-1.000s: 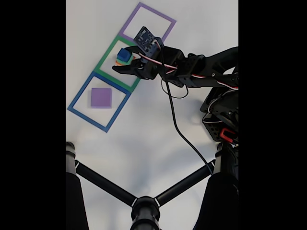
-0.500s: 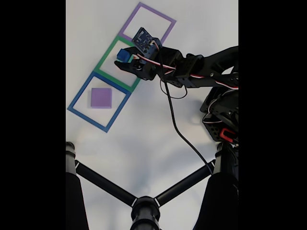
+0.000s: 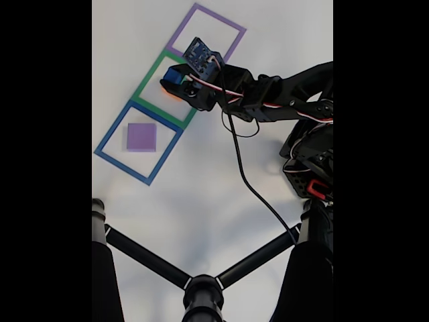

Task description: Tower of hanoi

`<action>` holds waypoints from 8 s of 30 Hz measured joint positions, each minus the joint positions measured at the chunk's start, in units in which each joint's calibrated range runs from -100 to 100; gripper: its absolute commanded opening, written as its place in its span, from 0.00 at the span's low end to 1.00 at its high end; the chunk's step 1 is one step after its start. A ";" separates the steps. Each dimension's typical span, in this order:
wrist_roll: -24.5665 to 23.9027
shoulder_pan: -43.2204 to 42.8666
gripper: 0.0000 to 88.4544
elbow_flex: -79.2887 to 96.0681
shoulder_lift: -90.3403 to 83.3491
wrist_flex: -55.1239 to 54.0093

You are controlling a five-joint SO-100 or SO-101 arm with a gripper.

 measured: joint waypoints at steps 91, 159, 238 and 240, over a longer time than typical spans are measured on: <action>-0.78 -21.19 0.04 -5.59 -32.24 38.39; 0.00 -23.23 0.26 -8.09 14.19 -12.27; -0.20 6.71 0.37 8.86 -13.35 4.04; -0.20 6.71 0.37 8.86 -10.92 1.98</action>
